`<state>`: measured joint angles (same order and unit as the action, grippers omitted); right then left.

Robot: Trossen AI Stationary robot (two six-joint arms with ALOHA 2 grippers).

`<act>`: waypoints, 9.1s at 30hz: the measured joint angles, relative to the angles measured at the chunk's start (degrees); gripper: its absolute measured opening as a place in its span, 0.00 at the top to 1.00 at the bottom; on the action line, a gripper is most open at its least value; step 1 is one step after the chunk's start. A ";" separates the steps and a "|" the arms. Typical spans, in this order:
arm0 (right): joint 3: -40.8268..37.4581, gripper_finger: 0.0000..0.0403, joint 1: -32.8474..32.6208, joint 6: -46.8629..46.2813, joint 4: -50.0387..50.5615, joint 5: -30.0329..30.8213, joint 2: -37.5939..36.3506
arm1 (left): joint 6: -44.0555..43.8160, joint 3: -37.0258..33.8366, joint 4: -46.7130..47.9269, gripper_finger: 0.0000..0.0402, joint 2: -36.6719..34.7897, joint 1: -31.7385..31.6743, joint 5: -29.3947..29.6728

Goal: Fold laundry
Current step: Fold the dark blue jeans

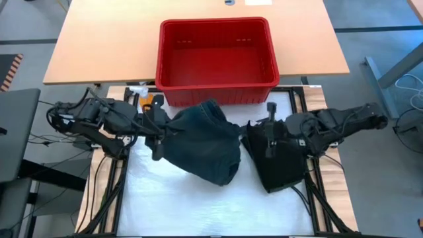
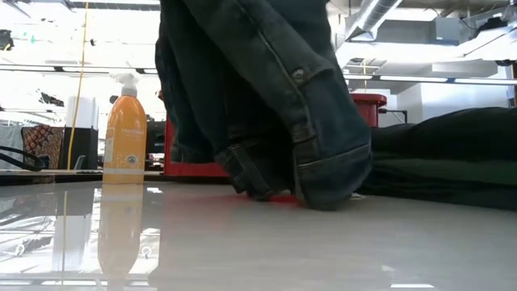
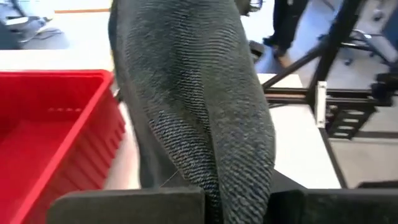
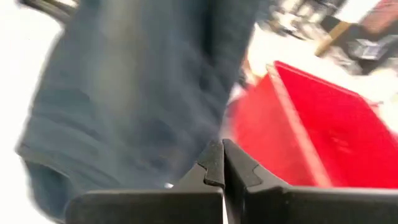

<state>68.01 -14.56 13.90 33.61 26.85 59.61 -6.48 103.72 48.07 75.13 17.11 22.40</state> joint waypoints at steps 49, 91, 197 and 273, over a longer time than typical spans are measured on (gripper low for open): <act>-24.68 0.68 -15.56 17.19 -51.96 20.66 0.73 | -1.19 0.02 -2.38 0.98 -0.61 2.18 3.95; -15.98 0.93 -10.57 44.27 -73.16 46.19 20.59 | -1.20 0.02 -1.86 0.98 -0.48 2.16 3.69; 38.64 0.41 2.55 -4.42 -12.89 -17.54 29.98 | -1.05 0.04 -0.92 0.98 1.36 2.18 -2.26; -2.95 0.89 -21.02 -22.79 -40.54 -21.40 29.38 | -11.83 -19.62 -35.84 0.98 26.30 15.47 -19.20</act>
<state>65.06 -35.58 -8.89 -6.92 5.45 88.99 -18.31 84.10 12.24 101.43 32.58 3.20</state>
